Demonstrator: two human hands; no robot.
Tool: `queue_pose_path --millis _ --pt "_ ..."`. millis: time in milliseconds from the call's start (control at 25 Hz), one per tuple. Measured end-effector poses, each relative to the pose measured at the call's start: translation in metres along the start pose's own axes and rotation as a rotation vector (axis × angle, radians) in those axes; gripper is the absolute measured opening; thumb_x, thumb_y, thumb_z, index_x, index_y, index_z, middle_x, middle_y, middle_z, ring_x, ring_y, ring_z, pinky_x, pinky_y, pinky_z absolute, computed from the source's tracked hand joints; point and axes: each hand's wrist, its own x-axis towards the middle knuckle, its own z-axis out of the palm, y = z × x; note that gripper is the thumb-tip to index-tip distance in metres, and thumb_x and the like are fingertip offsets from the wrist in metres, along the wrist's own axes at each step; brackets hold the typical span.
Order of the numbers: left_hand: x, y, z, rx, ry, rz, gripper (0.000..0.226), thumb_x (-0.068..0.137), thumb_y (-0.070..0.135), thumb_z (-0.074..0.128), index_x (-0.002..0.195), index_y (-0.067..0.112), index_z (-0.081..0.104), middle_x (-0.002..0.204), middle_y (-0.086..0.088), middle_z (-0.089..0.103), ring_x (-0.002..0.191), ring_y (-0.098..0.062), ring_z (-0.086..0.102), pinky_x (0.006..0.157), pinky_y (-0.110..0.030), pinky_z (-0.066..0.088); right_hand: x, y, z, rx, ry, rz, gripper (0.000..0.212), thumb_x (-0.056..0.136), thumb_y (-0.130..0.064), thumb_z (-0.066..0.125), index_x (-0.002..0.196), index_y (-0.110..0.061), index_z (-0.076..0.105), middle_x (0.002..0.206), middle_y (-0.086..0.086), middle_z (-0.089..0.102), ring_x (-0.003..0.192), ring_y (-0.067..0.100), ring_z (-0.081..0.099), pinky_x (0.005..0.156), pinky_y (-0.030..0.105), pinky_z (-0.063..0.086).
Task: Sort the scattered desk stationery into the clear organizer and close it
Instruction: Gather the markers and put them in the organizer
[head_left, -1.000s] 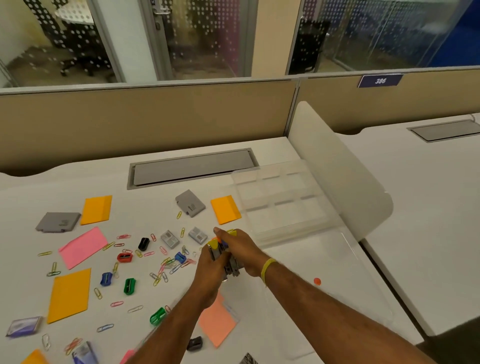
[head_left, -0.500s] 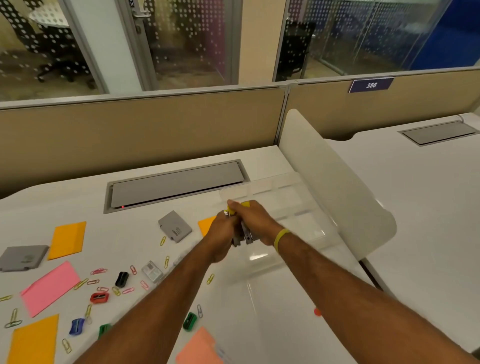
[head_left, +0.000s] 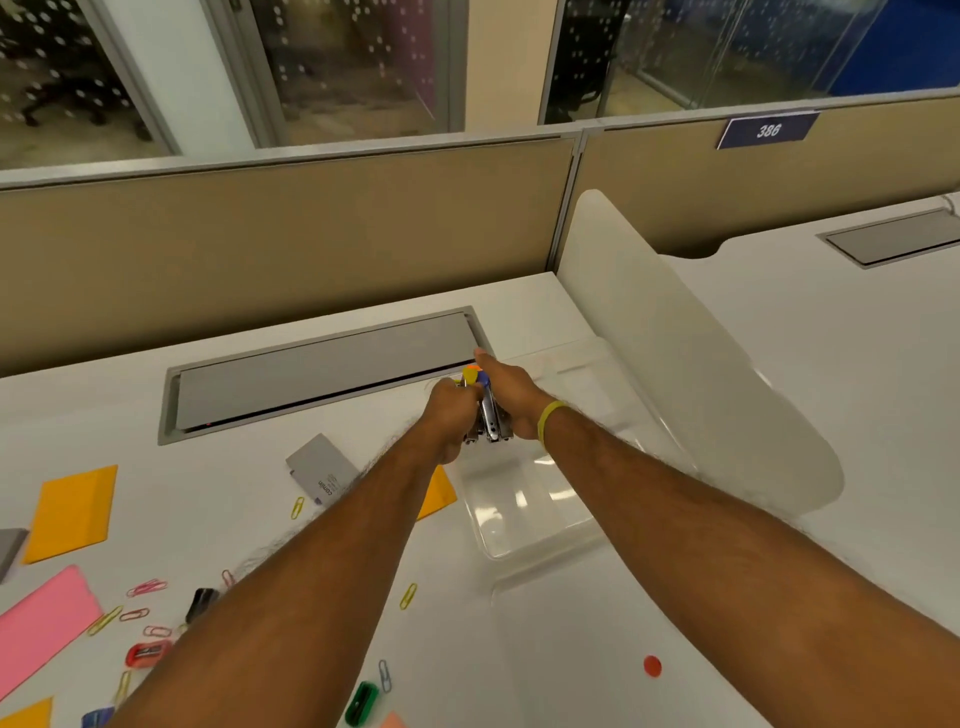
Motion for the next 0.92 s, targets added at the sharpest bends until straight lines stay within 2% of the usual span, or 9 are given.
queue_pose_path --millis 160,400,480,640,720,760,840,880,920 --pt "0.011 0.002 0.005 0.019 0.026 -0.073 0.034 0.099 0.014 0.039 0.124 -0.008 0.044 0.088 -0.017 0.060 0.063 -0.022 0.058 0.047 -0.025 0.042 0.012 0.001 0.011 -0.067 -0.013 0.011 0.062 0.093 -0.060 0.042 0.119 -0.008 0.062 0.113 0.017 0.067 0.102 0.032 0.064 0.094 0.047 0.052" --pt "0.014 -0.007 0.010 0.005 0.049 -0.144 0.039 0.102 0.015 0.032 0.136 -0.003 0.036 0.123 -0.022 0.058 0.097 -0.029 0.062 0.051 -0.027 0.047 0.023 0.012 0.016 -0.115 -0.005 0.082 0.051 0.096 -0.054 0.039 0.109 -0.009 0.061 0.108 0.020 0.067 0.100 0.035 0.065 0.088 0.049 0.054" --pt "0.014 -0.007 0.012 -0.014 0.068 -0.149 0.037 0.103 0.016 0.033 0.133 -0.002 0.040 0.119 -0.021 0.059 0.087 -0.024 0.060 0.050 -0.026 0.046 0.022 0.015 0.018 -0.066 -0.004 0.077 0.047 0.098 -0.048 0.040 0.112 -0.008 0.060 0.106 0.020 0.066 0.098 0.035 0.065 0.087 0.047 0.055" --pt "0.010 -0.007 0.015 -0.001 0.096 -0.142 0.037 0.101 0.014 0.039 0.135 -0.001 0.038 0.089 -0.012 0.055 0.066 -0.014 0.052 0.051 -0.025 0.045 0.019 0.018 0.017 -0.041 0.028 0.034 0.043 0.100 -0.040 0.041 0.119 -0.006 0.058 0.104 0.016 0.066 0.093 0.030 0.063 0.075 0.035 0.053" --pt "0.008 -0.006 0.014 0.039 0.097 -0.122 0.046 0.100 0.011 0.041 0.142 -0.002 0.028 0.093 -0.013 0.053 0.065 -0.013 0.051 0.052 -0.024 0.046 0.014 0.017 0.016 -0.057 0.026 0.018 0.039 0.101 -0.037 0.041 0.116 -0.006 0.058 0.090 0.011 0.063 0.078 0.024 0.060 0.062 0.029 0.048" --pt "0.005 -0.004 0.013 0.069 0.100 -0.098 0.049 0.099 0.010 0.042 0.143 -0.003 0.025 0.100 -0.014 0.053 0.066 -0.013 0.052 0.054 -0.024 0.047 0.011 0.016 0.015 -0.076 0.030 0.002 0.039 0.101 -0.036 0.041 0.116 -0.005 0.059 0.090 0.011 0.063 0.079 0.024 0.060 0.065 0.030 0.049" --pt "0.002 -0.001 0.007 0.159 0.122 -0.026 0.055 0.097 0.006 0.043 0.147 -0.001 0.021 0.120 -0.017 0.052 0.087 -0.021 0.060 0.068 -0.030 0.051 0.007 0.012 0.013 -0.183 0.065 -0.072 0.041 0.101 -0.032 0.040 0.115 0.001 0.059 0.100 0.015 0.063 0.096 0.031 0.062 0.084 0.038 0.050" --pt "0.001 0.000 0.002 0.222 0.137 0.021 0.057 0.097 0.004 0.041 0.149 0.002 0.018 0.137 -0.018 0.046 0.110 -0.027 0.057 0.083 -0.033 0.050 0.002 0.009 0.010 -0.279 0.093 -0.127 0.041 0.102 -0.030 0.039 0.114 0.004 0.059 0.106 0.017 0.062 0.105 0.033 0.060 0.092 0.039 0.046" --pt "-0.002 0.002 -0.003 0.286 0.164 0.072 0.058 0.097 0.002 0.040 0.150 0.004 0.018 0.150 -0.016 0.035 0.130 -0.029 0.045 0.098 -0.034 0.043 -0.006 0.005 0.006 -0.391 0.122 -0.184 0.040 0.103 -0.026 0.037 0.116 0.006 0.058 0.114 0.019 0.060 0.113 0.034 0.057 0.097 0.039 0.042"
